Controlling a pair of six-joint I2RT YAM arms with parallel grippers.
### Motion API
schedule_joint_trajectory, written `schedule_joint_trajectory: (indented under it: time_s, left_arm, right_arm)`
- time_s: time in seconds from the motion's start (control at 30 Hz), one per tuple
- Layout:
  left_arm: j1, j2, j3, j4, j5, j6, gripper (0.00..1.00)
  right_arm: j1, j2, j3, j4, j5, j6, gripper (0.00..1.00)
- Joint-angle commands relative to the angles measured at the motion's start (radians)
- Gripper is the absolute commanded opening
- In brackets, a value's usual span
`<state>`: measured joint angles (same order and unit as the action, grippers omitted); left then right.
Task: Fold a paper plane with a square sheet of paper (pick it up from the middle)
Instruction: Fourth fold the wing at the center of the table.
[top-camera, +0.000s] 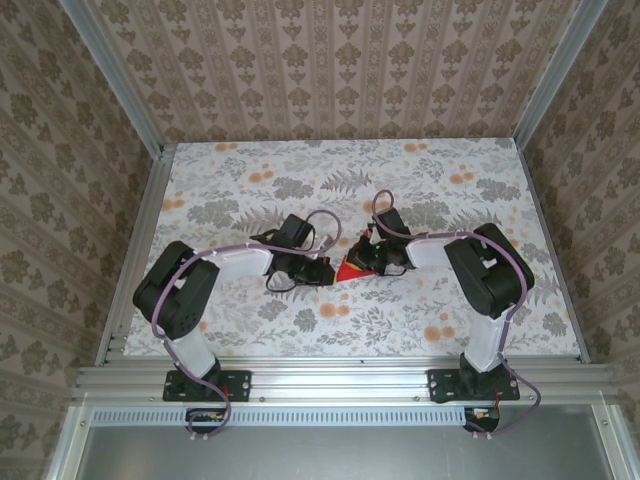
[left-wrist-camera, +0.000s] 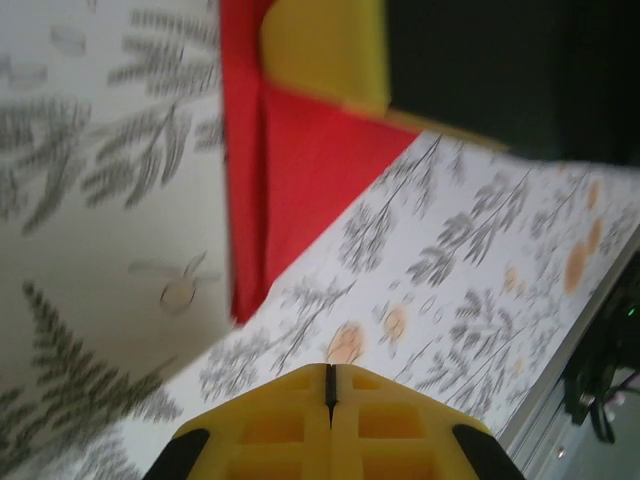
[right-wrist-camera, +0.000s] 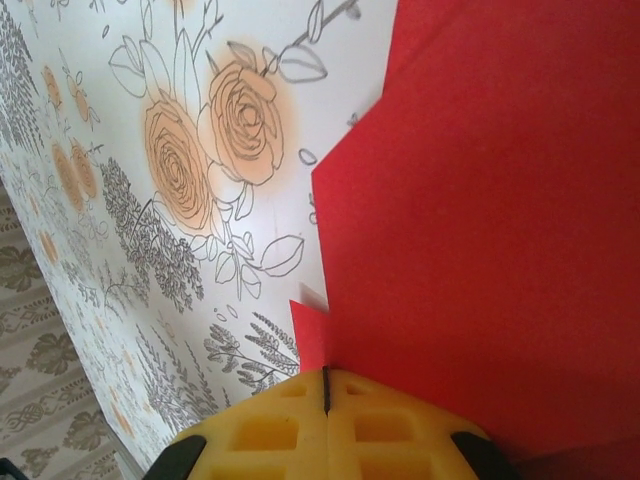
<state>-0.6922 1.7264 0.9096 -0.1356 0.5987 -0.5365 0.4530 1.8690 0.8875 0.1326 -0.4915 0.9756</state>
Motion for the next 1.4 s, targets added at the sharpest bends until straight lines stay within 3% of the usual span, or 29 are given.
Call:
schedule_joint_trajectory:
  time_s: [0.0, 0.27, 0.5, 0.83, 1.37]
  left_arm:
    - [-0.002, 0.030, 0.034, 0.140, -0.022, -0.088, 0.01]
    - [-0.008, 0.138, 0.067, 0.152, -0.005, -0.087, 0.00]
    - [-0.007, 0.167, 0.049, 0.047, -0.088, -0.047, 0.00]
    - [0.014, 0.173, -0.014, -0.023, -0.121, -0.017, 0.00]
    - [0.031, 0.163, -0.058, -0.052, -0.105, 0.007, 0.00]
  right_arm:
    - [0.032, 0.044, -0.031, -0.056, 0.030, 0.060, 0.06]
    - [0.039, 0.045, -0.041, -0.018, 0.015, 0.091, 0.06]
    - [0.026, 0.047, -0.036, -0.013, 0.011, 0.078, 0.06]
    - [-0.080, 0.050, -0.022, 0.004, -0.019, -0.040, 0.07]
    - [-0.225, 0.078, 0.012, 0.029, 0.088, -0.081, 0.11]
